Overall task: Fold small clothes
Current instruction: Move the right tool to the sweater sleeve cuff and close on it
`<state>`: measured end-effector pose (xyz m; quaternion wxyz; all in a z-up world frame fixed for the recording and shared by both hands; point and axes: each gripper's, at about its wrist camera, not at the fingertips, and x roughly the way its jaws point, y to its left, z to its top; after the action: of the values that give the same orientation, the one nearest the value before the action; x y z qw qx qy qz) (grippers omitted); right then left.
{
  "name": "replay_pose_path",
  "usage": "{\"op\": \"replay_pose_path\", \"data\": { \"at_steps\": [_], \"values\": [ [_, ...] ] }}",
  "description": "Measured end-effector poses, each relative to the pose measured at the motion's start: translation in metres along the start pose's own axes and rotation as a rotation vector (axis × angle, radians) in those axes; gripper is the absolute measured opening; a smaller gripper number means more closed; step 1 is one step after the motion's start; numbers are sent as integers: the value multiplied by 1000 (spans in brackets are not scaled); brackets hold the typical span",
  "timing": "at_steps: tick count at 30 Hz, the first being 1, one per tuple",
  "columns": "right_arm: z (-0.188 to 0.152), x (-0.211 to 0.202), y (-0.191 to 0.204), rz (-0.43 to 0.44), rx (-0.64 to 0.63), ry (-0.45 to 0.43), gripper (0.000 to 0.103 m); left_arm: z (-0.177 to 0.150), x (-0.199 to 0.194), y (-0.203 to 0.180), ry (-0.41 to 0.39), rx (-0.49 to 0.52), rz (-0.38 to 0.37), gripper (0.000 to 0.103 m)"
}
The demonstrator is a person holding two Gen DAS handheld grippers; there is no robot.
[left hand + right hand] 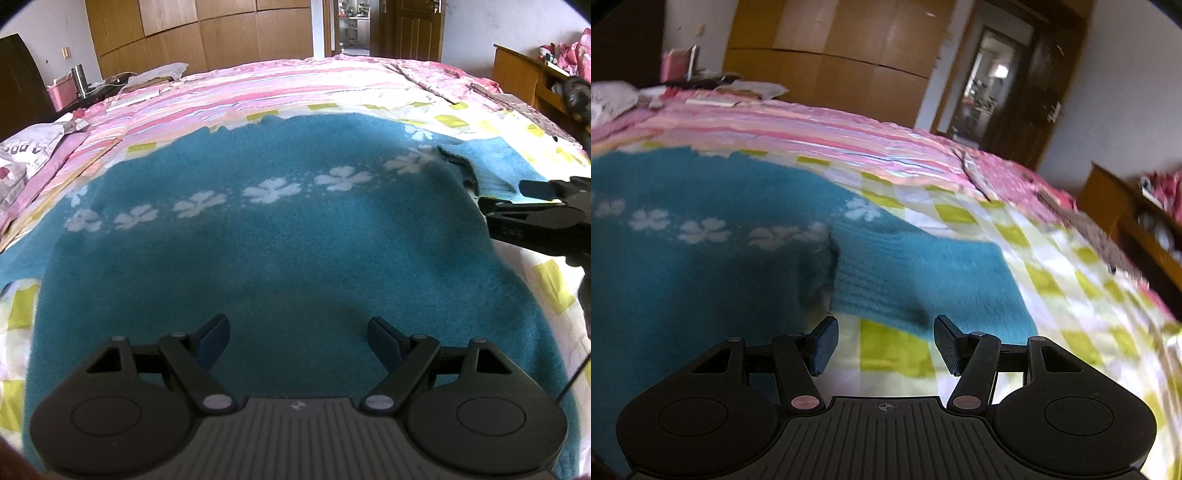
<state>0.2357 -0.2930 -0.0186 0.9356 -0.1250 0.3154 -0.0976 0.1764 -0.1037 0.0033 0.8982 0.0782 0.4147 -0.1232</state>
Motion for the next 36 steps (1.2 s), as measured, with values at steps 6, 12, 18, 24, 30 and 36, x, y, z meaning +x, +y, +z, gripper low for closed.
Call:
{"op": "replay_pose_path", "data": {
  "at_steps": [6,12,18,24,30,36],
  "values": [
    [6,18,-8,11,29,15,53,1,2,0,-3,-6,-10,87],
    [12,19,-27,79,133,35,34,1,-1,0,-10,-2,-25,87],
    [18,14,-51,178,266,55,21,-2,-5,2,-16,-1,-37,87],
    [26,17,-51,163,287,65,15,-2,-6,6,-23,-10,-42,87],
    [33,25,-40,132,229,66,21,-6,-8,13,-28,-19,-41,87],
    [36,35,-27,93,160,68,21,-4,-4,19,-24,-32,-32,87]
  ]
}}
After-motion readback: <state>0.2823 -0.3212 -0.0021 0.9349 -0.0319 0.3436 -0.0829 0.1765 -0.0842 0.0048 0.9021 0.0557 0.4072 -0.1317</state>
